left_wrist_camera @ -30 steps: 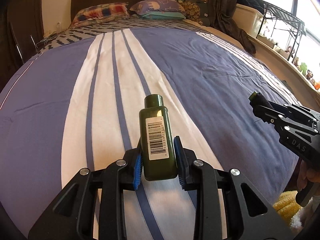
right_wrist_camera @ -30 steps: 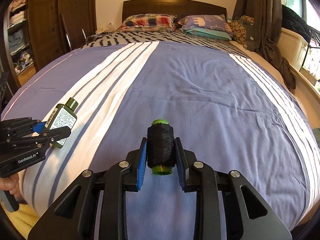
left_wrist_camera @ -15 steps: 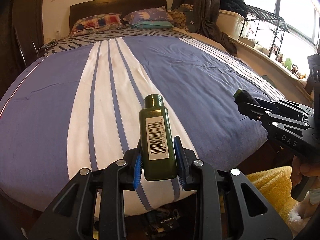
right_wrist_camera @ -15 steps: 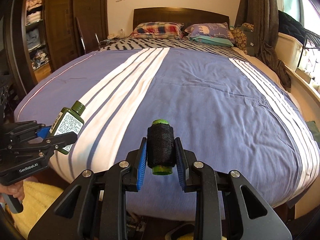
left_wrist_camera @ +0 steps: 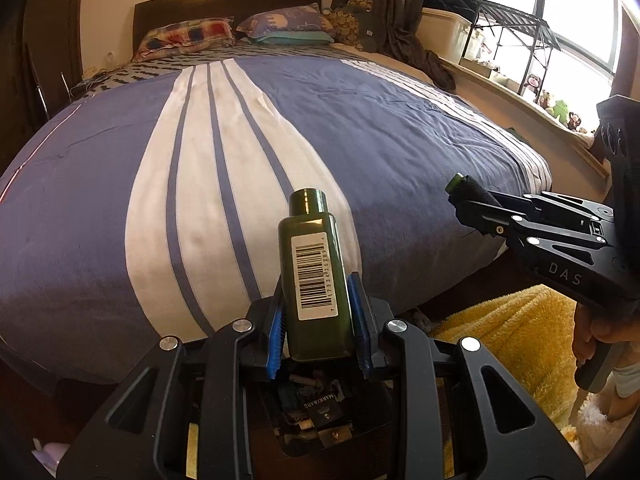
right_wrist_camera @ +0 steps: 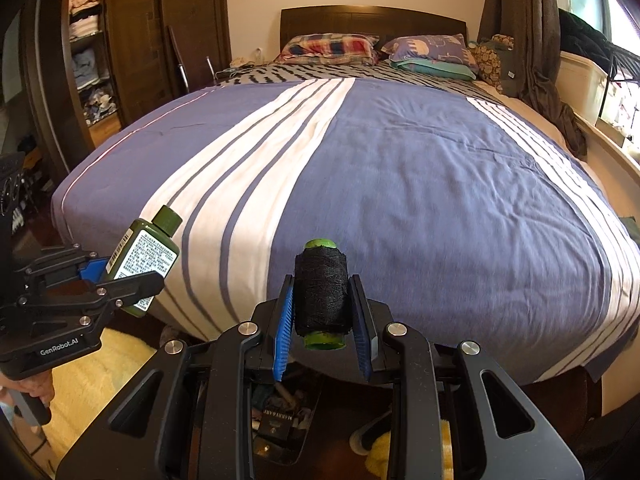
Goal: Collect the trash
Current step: 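Carry the bottle and spool with both tools down over the black bin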
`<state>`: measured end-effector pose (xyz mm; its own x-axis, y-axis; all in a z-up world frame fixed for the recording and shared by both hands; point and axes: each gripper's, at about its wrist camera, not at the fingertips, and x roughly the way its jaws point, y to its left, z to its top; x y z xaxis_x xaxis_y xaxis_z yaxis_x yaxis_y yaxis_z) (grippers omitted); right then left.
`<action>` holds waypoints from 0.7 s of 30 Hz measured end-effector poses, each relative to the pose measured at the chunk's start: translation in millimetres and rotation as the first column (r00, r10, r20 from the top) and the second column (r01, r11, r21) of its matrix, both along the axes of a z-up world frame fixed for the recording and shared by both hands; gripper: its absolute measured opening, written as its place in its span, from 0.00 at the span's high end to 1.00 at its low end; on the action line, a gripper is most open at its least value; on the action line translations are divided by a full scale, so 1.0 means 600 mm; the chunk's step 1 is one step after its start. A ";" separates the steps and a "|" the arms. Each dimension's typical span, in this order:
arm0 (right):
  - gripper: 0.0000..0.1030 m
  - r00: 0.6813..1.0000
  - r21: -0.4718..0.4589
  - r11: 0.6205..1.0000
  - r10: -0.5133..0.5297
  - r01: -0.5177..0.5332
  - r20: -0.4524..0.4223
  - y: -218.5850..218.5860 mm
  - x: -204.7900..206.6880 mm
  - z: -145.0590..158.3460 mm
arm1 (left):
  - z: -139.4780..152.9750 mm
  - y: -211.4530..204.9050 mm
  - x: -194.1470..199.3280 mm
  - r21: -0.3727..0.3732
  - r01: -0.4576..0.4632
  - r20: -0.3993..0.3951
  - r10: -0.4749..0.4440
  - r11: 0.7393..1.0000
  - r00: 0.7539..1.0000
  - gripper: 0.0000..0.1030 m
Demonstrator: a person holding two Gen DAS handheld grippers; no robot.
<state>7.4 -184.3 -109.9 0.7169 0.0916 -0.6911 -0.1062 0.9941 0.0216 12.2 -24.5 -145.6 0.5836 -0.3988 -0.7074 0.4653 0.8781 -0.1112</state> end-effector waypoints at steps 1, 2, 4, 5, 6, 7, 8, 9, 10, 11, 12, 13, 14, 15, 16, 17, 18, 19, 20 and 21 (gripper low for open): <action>0.73 1.000 -0.004 1.000 0.001 -0.001 -0.002 0.003 -0.006 -0.004 | -0.005 0.002 -0.005 -0.002 -0.001 -0.005 0.001 1.000 1.000 0.74; 0.73 1.000 -0.007 1.000 0.002 -0.002 -0.005 0.005 -0.013 -0.010 | -0.012 0.003 -0.011 0.001 -0.002 -0.013 0.002 1.000 1.000 0.74; 0.73 1.000 0.005 1.000 0.007 -0.007 -0.017 0.006 -0.020 -0.020 | -0.024 0.005 -0.020 0.012 -0.002 -0.023 0.002 1.000 1.000 0.74; 0.73 1.000 0.012 1.000 0.009 -0.009 -0.028 0.007 -0.024 -0.028 | -0.030 0.006 -0.023 0.014 -0.001 -0.031 0.002 1.000 1.000 0.74; 0.73 0.999 0.014 1.000 0.010 -0.010 -0.037 0.008 -0.026 -0.035 | -0.035 0.008 -0.026 0.013 -0.001 -0.038 0.002 1.000 0.999 0.74; 0.73 0.999 0.016 1.000 0.012 -0.011 -0.050 0.010 -0.029 -0.044 | -0.045 0.011 -0.031 0.013 -0.002 -0.050 0.003 1.000 0.999 0.74; 0.73 0.998 0.018 1.000 0.015 -0.014 -0.067 0.013 -0.031 -0.055 | -0.051 0.011 -0.033 0.013 -0.002 -0.058 0.003 1.000 0.998 0.74; 0.73 0.997 0.019 1.000 0.017 -0.015 -0.081 0.016 -0.033 -0.064 | -0.060 0.013 -0.035 0.015 -0.003 -0.070 0.004 1.000 0.998 0.74; 0.73 0.995 0.020 1.000 0.020 -0.018 -0.102 0.018 -0.035 -0.078 | -0.070 0.014 -0.036 0.017 -0.005 -0.083 0.007 1.000 0.996 0.74; 0.73 0.993 0.021 1.000 0.021 -0.019 -0.113 0.020 -0.036 -0.086 | -0.078 0.015 -0.037 0.018 -0.007 -0.094 0.009 1.000 0.996 0.74; 0.73 0.991 0.021 1.000 0.021 -0.018 -0.130 0.021 -0.038 -0.099 | -0.086 0.017 -0.038 0.019 -0.010 -0.105 0.012 1.000 0.994 0.74; 0.73 0.989 0.023 1.000 0.019 -0.016 -0.146 0.021 -0.038 -0.110 | -0.093 0.017 -0.038 0.021 -0.011 -0.113 0.013 1.000 0.994 0.74; 0.73 0.987 0.026 1.000 0.018 -0.014 -0.158 0.021 -0.039 -0.118 | -0.103 0.018 -0.039 0.023 -0.013 -0.122 0.016 1.000 0.992 0.74; 0.73 0.985 0.030 0.999 0.017 -0.012 -0.169 0.021 -0.040 -0.126 | -0.110 0.018 -0.039 0.026 -0.015 -0.129 0.018 1.000 0.991 0.74; 0.73 0.983 0.035 0.999 0.015 -0.009 -0.185 0.021 -0.041 -0.137 | -0.118 0.018 -0.039 0.029 -0.016 -0.140 0.020 0.999 0.990 0.74; 0.73 0.981 0.036 0.999 0.015 -0.008 -0.194 0.022 -0.042 -0.143 | -0.129 0.018 -0.038 0.034 -0.016 -0.155 0.021 0.999 0.988 0.74; 0.73 0.979 0.038 0.999 0.014 -0.007 -0.203 0.022 -0.042 -0.149 | -0.139 0.017 -0.038 0.038 -0.016 -0.168 0.023 0.999 0.986 0.74; 0.73 0.977 0.040 0.999 0.015 -0.006 -0.213 0.022 -0.042 -0.156 | -0.147 0.017 -0.037 0.042 -0.016 -0.178 0.023 0.999 0.984 0.74; 0.73 0.975 0.042 0.999 0.014 -0.005 -0.224 0.023 -0.042 -0.164 | -0.158 0.017 -0.036 0.047 -0.016 -0.190 0.024 0.999 0.982 0.74; 0.73 0.973 0.043 0.999 0.014 -0.004 -0.232 0.023 -0.042 -0.170 | -0.169 0.017 -0.036 0.049 -0.015 -0.203 0.024 0.999 0.979 0.74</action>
